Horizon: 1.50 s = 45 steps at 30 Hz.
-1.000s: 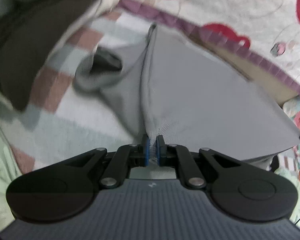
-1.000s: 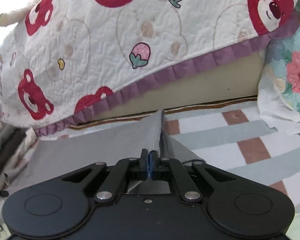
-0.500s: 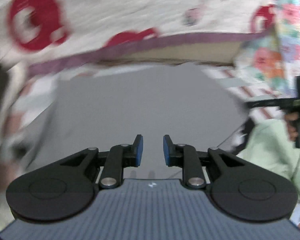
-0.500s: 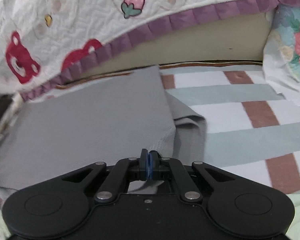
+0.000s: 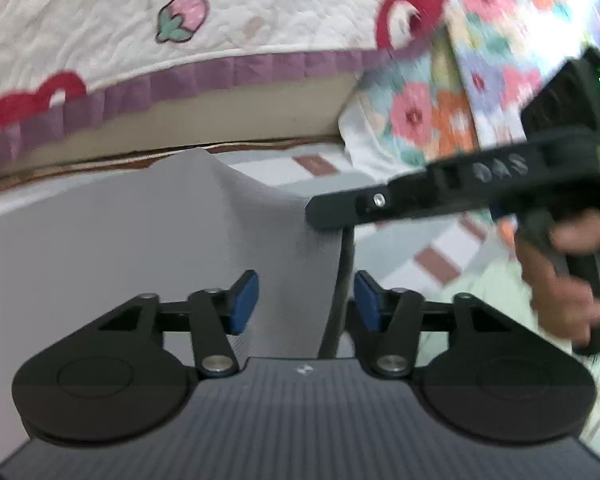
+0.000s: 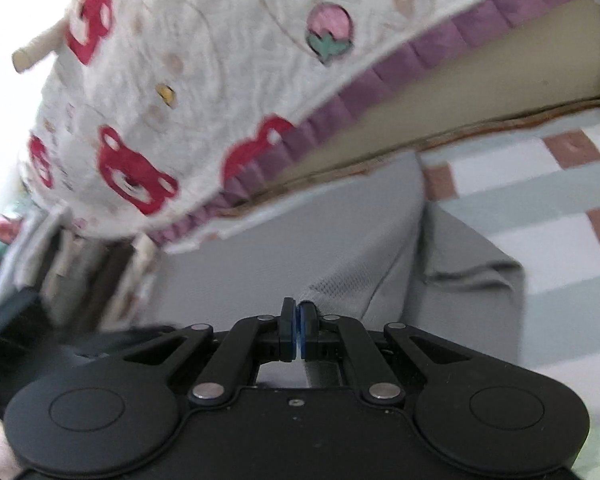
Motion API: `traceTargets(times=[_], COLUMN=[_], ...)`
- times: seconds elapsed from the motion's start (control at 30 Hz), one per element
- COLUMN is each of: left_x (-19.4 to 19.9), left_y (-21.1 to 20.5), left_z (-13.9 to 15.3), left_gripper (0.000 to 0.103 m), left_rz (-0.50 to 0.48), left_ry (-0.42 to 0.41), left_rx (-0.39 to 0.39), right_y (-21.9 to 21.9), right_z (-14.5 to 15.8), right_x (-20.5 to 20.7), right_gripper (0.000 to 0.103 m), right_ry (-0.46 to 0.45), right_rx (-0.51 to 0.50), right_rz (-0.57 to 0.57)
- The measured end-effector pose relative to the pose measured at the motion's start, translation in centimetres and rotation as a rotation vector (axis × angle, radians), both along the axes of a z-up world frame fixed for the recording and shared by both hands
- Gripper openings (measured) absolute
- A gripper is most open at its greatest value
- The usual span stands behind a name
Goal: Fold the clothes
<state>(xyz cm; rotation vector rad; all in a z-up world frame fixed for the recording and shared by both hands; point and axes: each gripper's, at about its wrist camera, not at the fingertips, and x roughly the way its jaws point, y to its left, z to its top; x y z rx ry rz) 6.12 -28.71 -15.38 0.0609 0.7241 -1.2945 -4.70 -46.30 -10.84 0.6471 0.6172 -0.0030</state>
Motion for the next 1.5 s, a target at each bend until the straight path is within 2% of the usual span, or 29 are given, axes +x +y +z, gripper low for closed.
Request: traceTargets(times=[0.1,0.13,0.17,0.23,0.3,0.37,0.43,0.47,0.5,0.53,0.6,0.67,0.73,0.77,0.9,0.97,1.1,1.17,1.23,1.27,1.3,1.33,1.4,1.5], left_x=[1.3,1.7,2.0,2.5,3.2,4.3,5.7,6.6,7.5,8.6,10.2,11.2,11.5,11.7,12.0,12.1,12.1,12.0,11.7,11.6,11.5,11.4,11.2,11.0], left_y=[-0.7,-0.9,-0.9,-0.6,-0.3,0.7,1.9,2.7,3.5,4.4,6.2,7.3,7.6,7.8,8.2,8.4,8.7,8.7,8.7,8.7,8.7,8.6,8.6,8.6], left_z=[-1.1,-1.3,-1.4,-1.5,-1.5,-1.9,-2.6,-3.1,-3.5,-4.0,-4.5,-4.2,-3.7,-3.5,-3.4,-3.6,-4.0,-3.9,-3.8,-3.8,-3.8,-3.8,-3.9,-4.0], left_gripper=[0.057,0.054,0.032,0.006,0.004,0.002,0.002,0.002,0.002,0.002,0.002,0.001,0.001,0.001,0.001,0.001,0.001,0.001,0.001,0.001,0.001,0.001,0.001,0.001], left_rz=[0.051,0.055,0.054,0.070,0.100,0.178,0.258,0.294,0.318,0.340,0.380,0.418,0.433,0.440,0.434,0.423,0.401,0.388,0.380,0.379,0.379,0.378,0.376,0.367], left_ry=[0.066,0.079,0.082,0.071,0.058,0.073,0.130,0.177,0.232,0.297,0.359,0.335,0.294,0.273,0.273,0.291,0.324,0.322,0.311,0.309,0.306,0.303,0.298,0.290], left_rx=[-0.004,0.001,-0.002,0.017,0.048,0.085,0.111,0.122,0.131,0.128,0.098,0.085,0.075,0.070,0.046,0.051,0.058,0.058,0.065,0.068,0.070,0.073,0.078,0.081], right_y=[0.3,0.5,0.5,0.5,0.4,0.1,-0.5,-1.1,-1.5,-1.6,-0.7,0.4,1.2,1.2,0.4,-0.8,-4.1,-4.6,-4.7,-4.6,-4.5,-4.3,-4.1,-6.7], right_z=[0.2,0.2,0.3,0.5,0.5,0.9,1.4,1.5,1.3,0.8,-1.3,-3.3,-4.7,-5.1,-6.5,-7.0,-7.6,-7.8,-7.8,-7.8,-7.8,-7.7,-7.5,-5.4], right_x=[0.8,1.1,1.3,1.7,2.3,2.6,3.0,3.2,3.5,4.0,5.6,6.9,8.0,8.4,10.0,9.9,8.4,7.6,7.5,7.5,7.6,8.2,9.7,11.4], right_gripper=[0.004,0.004,0.004,0.004,0.004,0.008,0.011,0.018,0.019,0.019,0.020,0.021,0.039,0.051,0.061,0.067,0.068,0.068,0.061,0.048,0.010,0.006,0.006,0.006], right_ry=[-0.005,0.000,0.003,0.003,0.006,0.005,0.009,0.024,0.046,0.084,0.211,0.298,0.345,0.352,0.385,0.378,0.350,0.330,0.342,0.351,0.362,0.382,0.425,0.405], right_rx=[-0.001,-0.004,-0.007,-0.004,-0.017,-0.104,-0.210,-0.261,-0.318,-0.411,-0.636,-0.771,-0.829,-0.836,-0.832,-0.746,-0.447,-0.396,-0.413,-0.430,-0.464,-0.535,-0.694,-0.786], right_rz=[0.034,0.046,0.055,0.084,0.116,0.110,0.087,0.068,0.065,0.073,0.147,0.233,0.274,0.263,0.158,0.060,-0.156,-0.238,-0.278,-0.293,-0.292,-0.266,-0.206,-0.227])
